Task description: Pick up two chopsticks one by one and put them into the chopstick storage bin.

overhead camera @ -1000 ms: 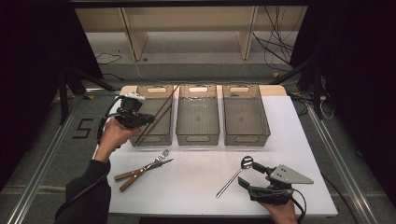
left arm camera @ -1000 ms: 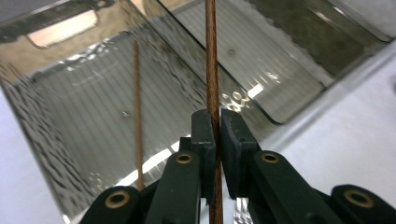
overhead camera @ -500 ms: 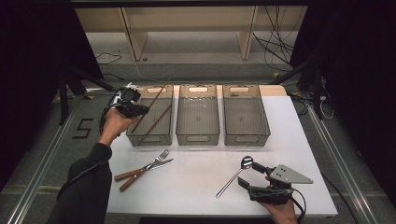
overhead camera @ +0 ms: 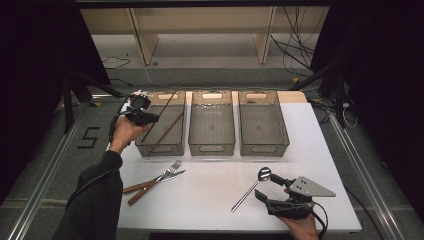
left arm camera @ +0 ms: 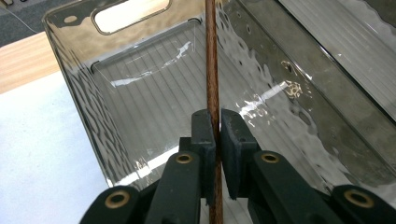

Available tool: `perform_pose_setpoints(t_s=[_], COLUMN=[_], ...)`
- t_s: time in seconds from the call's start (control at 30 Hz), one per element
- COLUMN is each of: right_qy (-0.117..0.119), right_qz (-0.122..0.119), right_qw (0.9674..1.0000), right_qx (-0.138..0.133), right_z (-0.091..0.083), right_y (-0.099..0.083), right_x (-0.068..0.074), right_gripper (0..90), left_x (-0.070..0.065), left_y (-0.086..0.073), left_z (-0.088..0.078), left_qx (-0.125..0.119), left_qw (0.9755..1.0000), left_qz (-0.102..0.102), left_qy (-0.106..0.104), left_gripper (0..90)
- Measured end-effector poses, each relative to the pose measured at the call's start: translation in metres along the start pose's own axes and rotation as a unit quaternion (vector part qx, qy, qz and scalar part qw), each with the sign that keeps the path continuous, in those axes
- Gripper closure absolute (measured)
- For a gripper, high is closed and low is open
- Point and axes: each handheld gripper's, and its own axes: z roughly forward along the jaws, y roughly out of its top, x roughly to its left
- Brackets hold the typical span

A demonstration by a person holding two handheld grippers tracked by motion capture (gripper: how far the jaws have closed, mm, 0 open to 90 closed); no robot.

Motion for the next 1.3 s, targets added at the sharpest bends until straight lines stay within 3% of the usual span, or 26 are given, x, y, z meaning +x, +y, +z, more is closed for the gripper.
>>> perform_pose_setpoints(t_s=[0.7, 0.83, 0.93, 1.07, 1.3], right_qy=[-0.001, -0.001, -0.001, -0.002, -0.003], right_qz=[0.001, 0.001, 0.001, -0.001, -0.001], right_qw=[1.0, 1.0, 1.0, 1.0, 1.0], right_qx=[-0.001, -0.002, -0.002, -0.001, -0.002], right_z=[0.0, -0.001, -0.001, -0.001, -0.002], right_y=[0.0, 0.0, 0.0, 0.0, 0.001], right_x=[0.0, 0.0, 0.0, 0.0, 0.0], right_gripper=[22.7, 22.7, 22.7, 22.7, 22.7], left_x=[0.003, 0.002, -0.001, -0.008, -0.023], left_y=[-0.011, -0.01, -0.006, 0.0, -0.006], left_z=[0.016, 0.013, 0.006, -0.008, -0.035], left_qx=[0.019, 0.005, -0.008, -0.025, -0.074], left_qw=[0.9995, 0.9995, 0.9991, 0.9988, 0.9952], left_qz=[-0.025, -0.031, -0.041, -0.039, -0.048], left_qy=[0.003, -0.009, -0.007, -0.015, -0.042], left_gripper=[82.7, 69.0, 52.3, 42.6, 31.1])
